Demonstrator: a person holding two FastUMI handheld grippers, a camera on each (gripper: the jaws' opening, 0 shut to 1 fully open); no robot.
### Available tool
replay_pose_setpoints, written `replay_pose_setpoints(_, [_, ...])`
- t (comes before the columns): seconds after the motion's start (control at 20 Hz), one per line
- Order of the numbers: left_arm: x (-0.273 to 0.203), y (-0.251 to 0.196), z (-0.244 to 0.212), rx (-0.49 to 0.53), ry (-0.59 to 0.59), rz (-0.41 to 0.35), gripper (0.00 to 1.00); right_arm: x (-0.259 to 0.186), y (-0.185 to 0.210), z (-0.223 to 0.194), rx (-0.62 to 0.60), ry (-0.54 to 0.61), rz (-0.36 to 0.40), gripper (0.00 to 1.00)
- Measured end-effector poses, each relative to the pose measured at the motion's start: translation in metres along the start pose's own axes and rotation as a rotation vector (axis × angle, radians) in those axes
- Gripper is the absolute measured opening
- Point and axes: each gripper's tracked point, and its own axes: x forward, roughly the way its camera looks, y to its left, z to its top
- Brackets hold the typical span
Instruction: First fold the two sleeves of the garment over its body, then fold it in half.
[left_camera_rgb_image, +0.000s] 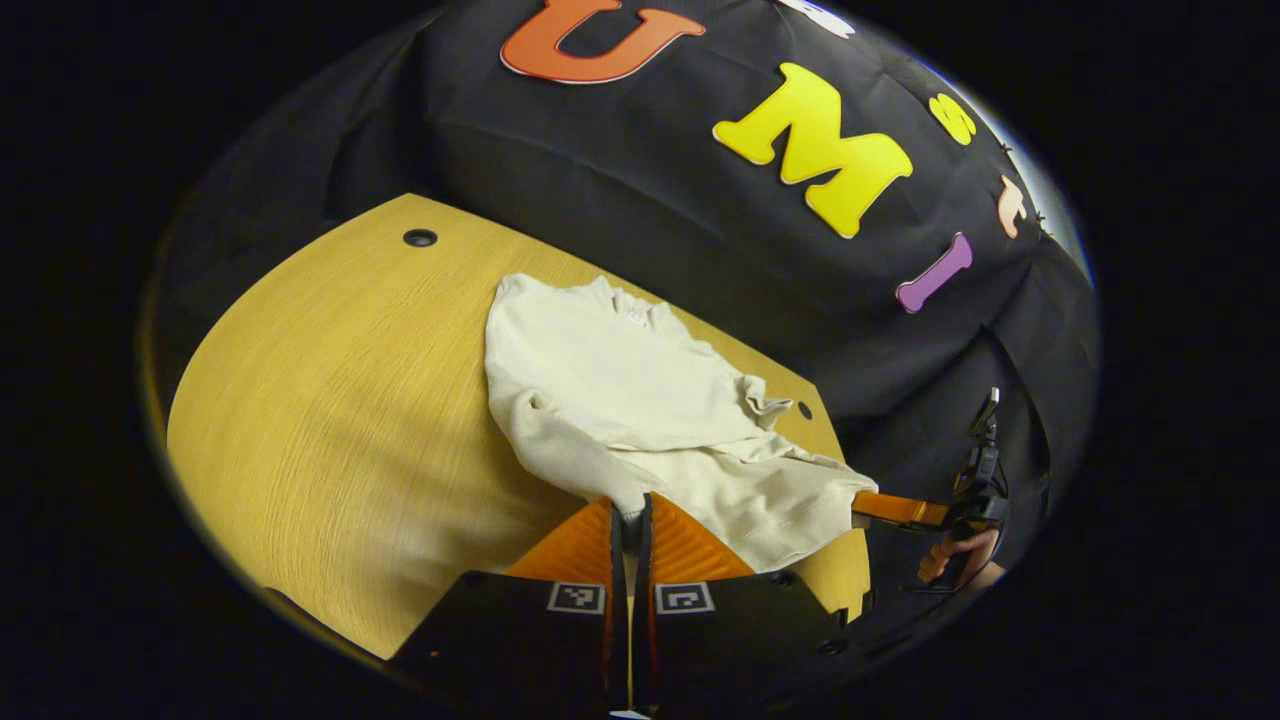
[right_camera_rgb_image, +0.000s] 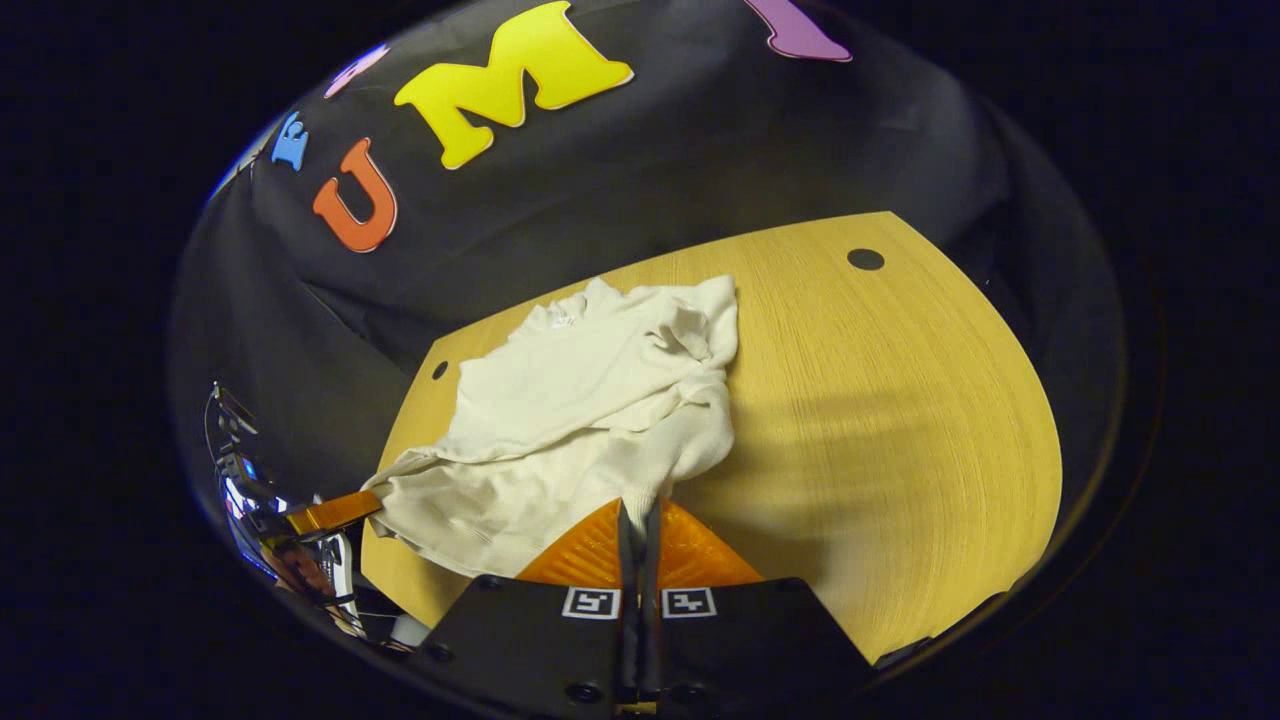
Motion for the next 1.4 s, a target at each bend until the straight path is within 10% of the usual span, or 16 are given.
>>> replay_pose_setpoints(0.6, [0.029,-0.028,0.15,0.045,-0.183,-0.061,0.04,0.015,0.061,0.145,0.016,-0.136,0.123,0.01])
replay_pose_setpoints(1.4, [0.228,0.076,0.209,0.049,-0.148,0.042,0.04,0.23,0.006,0.231,0.081,-0.145,0.058,0.01])
